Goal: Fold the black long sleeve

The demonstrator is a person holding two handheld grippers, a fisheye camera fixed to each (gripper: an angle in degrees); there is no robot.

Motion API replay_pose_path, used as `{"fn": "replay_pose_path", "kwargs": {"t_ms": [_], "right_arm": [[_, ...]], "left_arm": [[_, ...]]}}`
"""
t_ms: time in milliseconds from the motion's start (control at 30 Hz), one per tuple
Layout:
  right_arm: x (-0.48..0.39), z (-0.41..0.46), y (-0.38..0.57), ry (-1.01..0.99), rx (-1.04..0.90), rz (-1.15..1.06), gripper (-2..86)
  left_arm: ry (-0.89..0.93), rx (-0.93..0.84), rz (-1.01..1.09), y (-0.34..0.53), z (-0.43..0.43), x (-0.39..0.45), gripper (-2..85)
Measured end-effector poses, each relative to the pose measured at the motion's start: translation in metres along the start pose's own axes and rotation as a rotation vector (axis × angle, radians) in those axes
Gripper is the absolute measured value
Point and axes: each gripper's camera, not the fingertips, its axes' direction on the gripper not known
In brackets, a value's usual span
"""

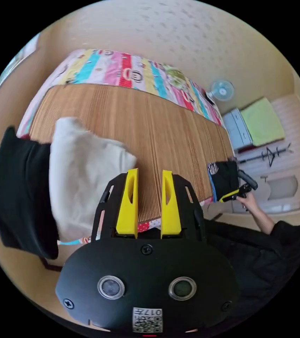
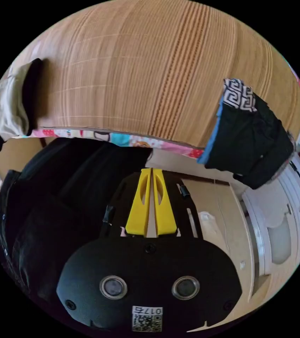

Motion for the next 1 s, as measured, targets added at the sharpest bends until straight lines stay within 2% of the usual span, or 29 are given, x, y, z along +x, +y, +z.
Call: {"fn": "replay_pose_path", "kwargs": {"t_ms": [67, 133, 200, 400, 467, 533, 633, 800, 1000], "right_arm": [[0.019, 0.022, 0.008, 0.153, -0.042, 0.122, 0.6], [0.030, 0.037, 0.014, 0.158, -0.046, 0.170, 0.6], [0.041, 0.050, 0.022, 0.089, -0.024, 0.221, 0.6], [0.087, 0.090, 0.044, -0.355, 0.086, 0.284, 0.5], [0.107, 0.100, 0.043, -0.516, 0.113, 0.264, 0.6], [0.120, 0.101, 0.039, -0.582, 0.144, 0.252, 0.7], [0.130, 0.092, 0.027, -0.579, 0.181, 0.230, 1.3], [0.122, 0.063, -0.004, -0.542, 0.284, 0.137, 4.4], [0.114, 0.054, -0.045, -0.697, 0.405, 0.138, 8.9]], "left_arm": [[0.033, -0.021, 0.086, -0.014, 0.015, 0.043, 10.1], [0.109, -0.043, 0.154, -0.025, 0.035, 0.092, 10.1], [0.158, -0.058, 0.187, -0.029, 0.049, 0.125, 10.0], [0.220, -0.101, 0.243, -0.032, 0.093, 0.197, 7.7], [0.227, -0.099, 0.230, -0.034, 0.102, 0.206, 6.8], [0.241, -0.076, 0.206, -0.039, 0.112, 0.214, 4.6], [0.264, -0.042, 0.160, -0.045, 0.126, 0.222, 0.4], [0.281, 0.028, 0.071, -0.047, 0.143, 0.243, -0.9], [0.259, 0.157, -0.070, -0.026, 0.132, 0.237, -1.0]]}}
